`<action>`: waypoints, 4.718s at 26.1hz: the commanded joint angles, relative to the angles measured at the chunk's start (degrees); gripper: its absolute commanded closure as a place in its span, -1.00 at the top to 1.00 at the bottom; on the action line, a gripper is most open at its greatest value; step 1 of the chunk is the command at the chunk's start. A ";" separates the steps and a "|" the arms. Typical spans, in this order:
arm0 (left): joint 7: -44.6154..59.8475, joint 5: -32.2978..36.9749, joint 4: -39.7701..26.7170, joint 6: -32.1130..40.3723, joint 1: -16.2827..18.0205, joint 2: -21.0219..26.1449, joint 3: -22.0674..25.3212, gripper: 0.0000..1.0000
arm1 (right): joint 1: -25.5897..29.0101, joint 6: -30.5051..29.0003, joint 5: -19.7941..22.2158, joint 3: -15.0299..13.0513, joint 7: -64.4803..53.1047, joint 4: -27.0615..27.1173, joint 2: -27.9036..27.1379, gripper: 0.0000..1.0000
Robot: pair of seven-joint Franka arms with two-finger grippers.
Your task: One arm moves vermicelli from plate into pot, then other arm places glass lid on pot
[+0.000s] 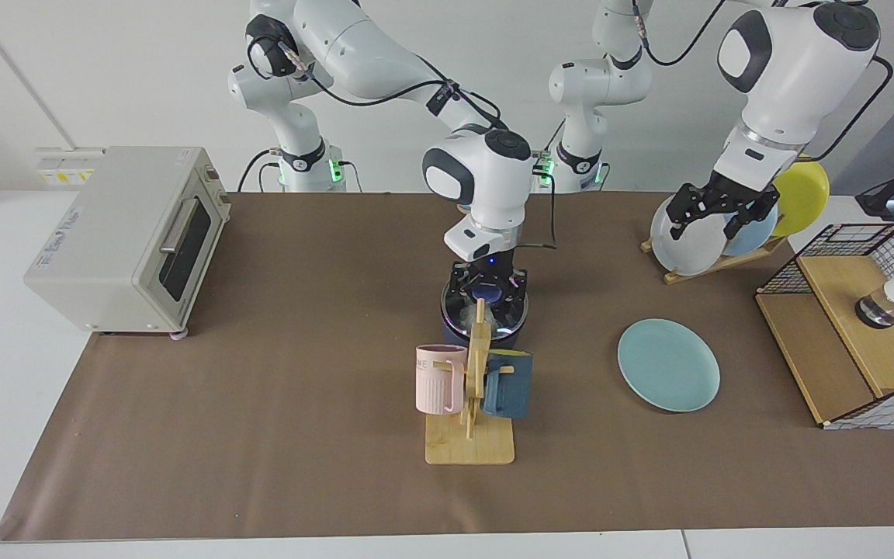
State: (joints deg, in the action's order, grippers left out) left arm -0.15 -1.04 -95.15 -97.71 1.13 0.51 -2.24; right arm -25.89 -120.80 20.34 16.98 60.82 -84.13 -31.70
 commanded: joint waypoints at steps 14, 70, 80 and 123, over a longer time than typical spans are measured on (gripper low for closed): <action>-0.29 0.60 -0.73 -0.12 -0.25 -1.04 0.04 1.00 | 0.58 -3.39 4.44 0.33 2.72 0.81 -0.82 -1.00; -0.29 0.60 -0.65 -0.12 -0.34 -1.30 0.04 1.00 | 2.33 7.23 1.19 2.88 -0.18 4.76 1.55 1.00; -0.29 0.60 -0.65 -0.11 -0.34 -1.30 0.04 1.00 | 9.71 10.05 -7.32 5.96 -10.79 3.89 10.15 1.00; -0.29 0.60 -0.47 0.15 -0.34 -1.30 0.04 1.00 | 20.44 33.08 -21.75 -28.14 -62.50 -1.99 33.01 1.00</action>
State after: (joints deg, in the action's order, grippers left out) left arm -0.15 -1.04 -95.14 -97.71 1.10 0.14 -2.30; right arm -7.77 -88.81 0.24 -11.96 -0.33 -82.77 -2.02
